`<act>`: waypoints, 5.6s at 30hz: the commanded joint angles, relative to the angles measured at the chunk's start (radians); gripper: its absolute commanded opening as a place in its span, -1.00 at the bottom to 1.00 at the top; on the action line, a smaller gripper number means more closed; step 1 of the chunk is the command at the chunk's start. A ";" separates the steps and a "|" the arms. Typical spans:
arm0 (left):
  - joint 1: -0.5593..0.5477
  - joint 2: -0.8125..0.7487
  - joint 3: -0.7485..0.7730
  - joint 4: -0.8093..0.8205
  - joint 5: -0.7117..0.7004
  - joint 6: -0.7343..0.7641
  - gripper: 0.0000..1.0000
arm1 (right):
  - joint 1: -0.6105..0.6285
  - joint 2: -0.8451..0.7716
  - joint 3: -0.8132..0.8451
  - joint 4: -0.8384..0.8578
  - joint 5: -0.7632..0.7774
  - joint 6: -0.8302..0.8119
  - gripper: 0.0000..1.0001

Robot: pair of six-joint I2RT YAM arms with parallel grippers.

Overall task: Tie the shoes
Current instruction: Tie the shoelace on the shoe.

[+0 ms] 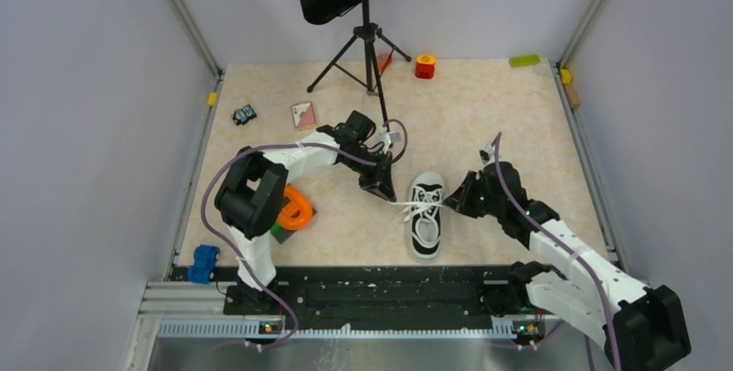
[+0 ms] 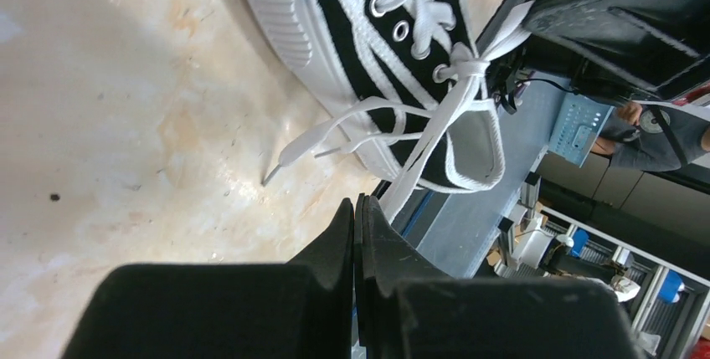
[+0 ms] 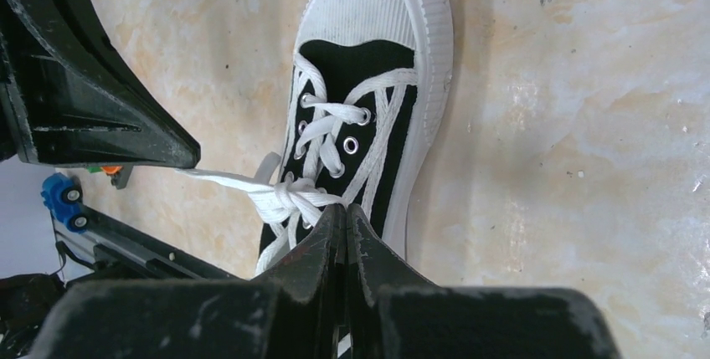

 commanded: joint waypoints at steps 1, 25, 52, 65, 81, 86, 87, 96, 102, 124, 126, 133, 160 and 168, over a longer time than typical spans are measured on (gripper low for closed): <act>0.026 -0.079 -0.041 -0.006 -0.024 0.032 -1.00 | 0.008 -0.022 -0.012 -0.004 0.046 0.005 -1.00; 0.053 -0.057 -0.104 0.028 -0.060 0.045 -1.00 | 0.008 -0.093 -0.079 -0.092 0.179 -0.007 -1.00; 0.029 -0.034 -0.011 -0.001 -0.032 0.039 -1.00 | 0.008 -0.068 -0.019 0.092 -0.001 0.085 -0.31; 0.021 -0.033 -0.014 0.001 -0.028 0.035 -1.00 | 0.008 -0.083 -0.077 0.150 -0.019 0.174 -0.20; 0.007 -0.022 -0.005 0.008 -0.023 0.027 -1.00 | 0.153 0.064 0.063 0.046 0.094 0.047 -0.13; 0.006 -0.026 -0.007 0.004 -0.026 0.030 -1.00 | 0.169 0.112 0.091 0.017 0.133 -0.010 -0.12; 0.005 -0.026 -0.009 0.004 -0.027 0.029 -1.00 | 0.169 0.113 0.091 0.017 0.153 -0.013 -0.12; 0.006 -0.021 -0.011 0.011 -0.022 0.028 -1.00 | 0.180 0.117 0.093 -0.001 0.192 -0.033 -0.14; 0.004 -0.024 -0.012 0.010 -0.023 0.028 -1.00 | 0.182 0.144 0.075 0.058 0.175 -0.025 -0.14; 0.003 -0.022 -0.011 -0.004 -0.035 0.044 -1.00 | 0.182 0.043 0.062 -0.032 0.251 -0.015 -1.00; 0.004 -0.021 -0.009 -0.008 -0.039 0.047 -1.00 | 0.182 0.029 0.056 -0.046 0.268 -0.015 -1.00; 0.004 -0.019 -0.003 -0.017 -0.040 0.051 -1.00 | 0.182 0.022 0.045 -0.057 0.281 -0.014 -1.00; 0.006 -0.010 -0.016 -0.021 -0.055 0.062 -1.00 | 0.178 -0.014 -0.018 -0.092 0.347 0.014 -1.00; 0.005 -0.007 0.002 -0.032 -0.051 0.063 -1.00 | 0.170 -0.049 0.006 -0.071 0.307 0.037 -0.58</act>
